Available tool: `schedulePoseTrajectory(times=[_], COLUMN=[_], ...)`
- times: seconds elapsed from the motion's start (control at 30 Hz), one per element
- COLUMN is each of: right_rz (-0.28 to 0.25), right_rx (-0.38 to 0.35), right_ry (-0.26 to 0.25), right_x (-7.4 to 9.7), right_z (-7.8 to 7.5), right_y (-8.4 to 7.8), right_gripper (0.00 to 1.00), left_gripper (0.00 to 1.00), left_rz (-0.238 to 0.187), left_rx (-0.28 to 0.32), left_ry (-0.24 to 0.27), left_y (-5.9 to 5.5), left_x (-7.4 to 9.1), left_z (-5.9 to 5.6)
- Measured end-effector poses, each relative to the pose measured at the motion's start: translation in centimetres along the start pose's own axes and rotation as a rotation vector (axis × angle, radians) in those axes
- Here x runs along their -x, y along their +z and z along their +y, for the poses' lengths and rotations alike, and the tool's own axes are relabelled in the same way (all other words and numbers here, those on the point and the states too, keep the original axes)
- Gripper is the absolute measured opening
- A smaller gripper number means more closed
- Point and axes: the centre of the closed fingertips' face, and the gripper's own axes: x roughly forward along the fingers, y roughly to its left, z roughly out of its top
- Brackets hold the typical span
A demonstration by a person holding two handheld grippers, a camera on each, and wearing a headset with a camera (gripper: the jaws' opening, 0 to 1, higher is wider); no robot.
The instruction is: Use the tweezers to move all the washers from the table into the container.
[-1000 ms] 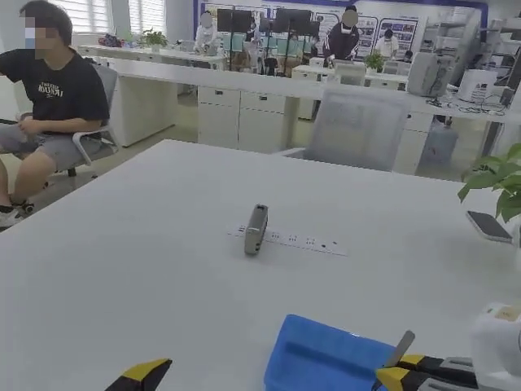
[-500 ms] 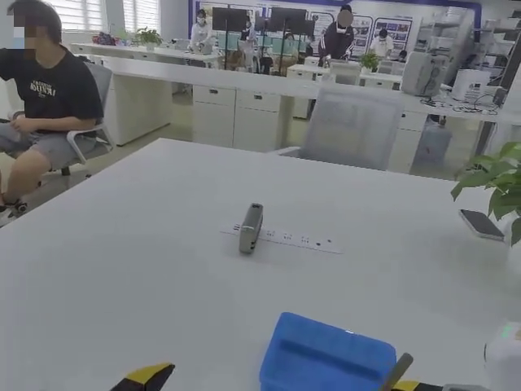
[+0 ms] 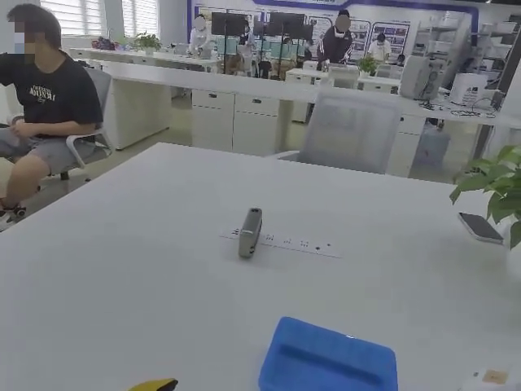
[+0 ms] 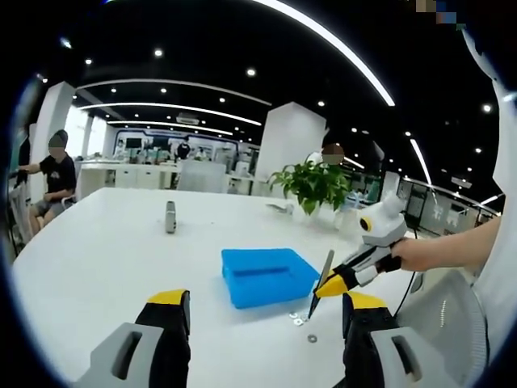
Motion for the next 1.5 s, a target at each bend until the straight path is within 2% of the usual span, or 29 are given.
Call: schedulePoseTrajectory(times=[0.3,0.4,0.57,0.7,0.8,0.97,1.0,1.07,1.1,1.13,1.2,1.23,1.3,1.4,1.47,1.5], right_rz=[-0.003,0.035,0.032,0.051,0.070,0.088,0.088,0.094,0.089,0.075,0.034,0.013,0.005,0.024,0.014,-0.014], right_rx=[0.011,0.048,0.052,0.112,0.203,0.282,0.301,0.388,0.369,0.344,0.341,0.349,0.378,0.461,0.448,0.427], right_ry=[0.004,0.000,0.014,0.038,0.048,0.043,0.036,0.001,0.000,-0.023,-0.074,-0.082,-0.100,-0.132,-0.135,-0.139], right_x=[-0.1,-0.5,-0.6,-0.8,-0.9,-1.2,-1.3,-1.1,-1.1,-1.0,-1.0,-1.1,-0.9,-0.5,-0.2,0.0], right_z=[0.2,0.1,0.5,1.2,1.8,2.5,2.5,2.3,2.7,2.7,2.6,3.0,3.4,3.1,3.2,3.2], right_y=[0.4,-0.2,-0.1,-0.2,-0.4,-0.5,-0.4,-0.5,-0.6,-0.6,-0.5,-0.6,-0.9,-1.0,-1.1,-0.8], right_gripper=[0.04,0.04,0.04,0.05,0.05,0.05,0.04,0.04,0.04,0.04,0.04,0.04,0.04,0.04,0.03,0.03], left_gripper=[0.76,0.75,0.75,0.74,0.74,0.73,0.73,0.73,0.73,0.73,0.73,0.73,0.73,0.72,0.72,0.72], left_rz=[0.008,0.016,0.016,0.020,0.027,0.036,0.035,0.037,0.038,0.040,0.042,0.044,0.049,0.057,0.064,0.066], left_rx=[0.004,0.002,0.003,0.003,-0.002,-0.009,-0.010,-0.011,-0.012,-0.013,-0.015,-0.016,-0.018,-0.022,-0.032,-0.035], left_ry=[0.008,0.002,0.001,-0.003,-0.008,-0.007,-0.007,-0.006,-0.005,-0.004,-0.001,0.001,0.001,-0.010,-0.012,-0.010], left_y=[-0.2,-0.3,-0.3,-0.4,-0.5,-0.7,-0.6,-0.7,-0.7,-0.7,-0.8,-0.8,-0.9,-1.0,-1.1,-1.1], left_x=[0.1,0.1,0.1,0.1,0.1,0.1,0.1,0.1,0.0,0.0,0.0,0.0,0.0,-0.1,-0.1,-0.1], left_z=[0.2,0.1,0.1,0.1,0.0,0.0,0.0,0.0,0.0,0.0,0.1,0.1,0.2,-0.1,-0.2,-0.1])
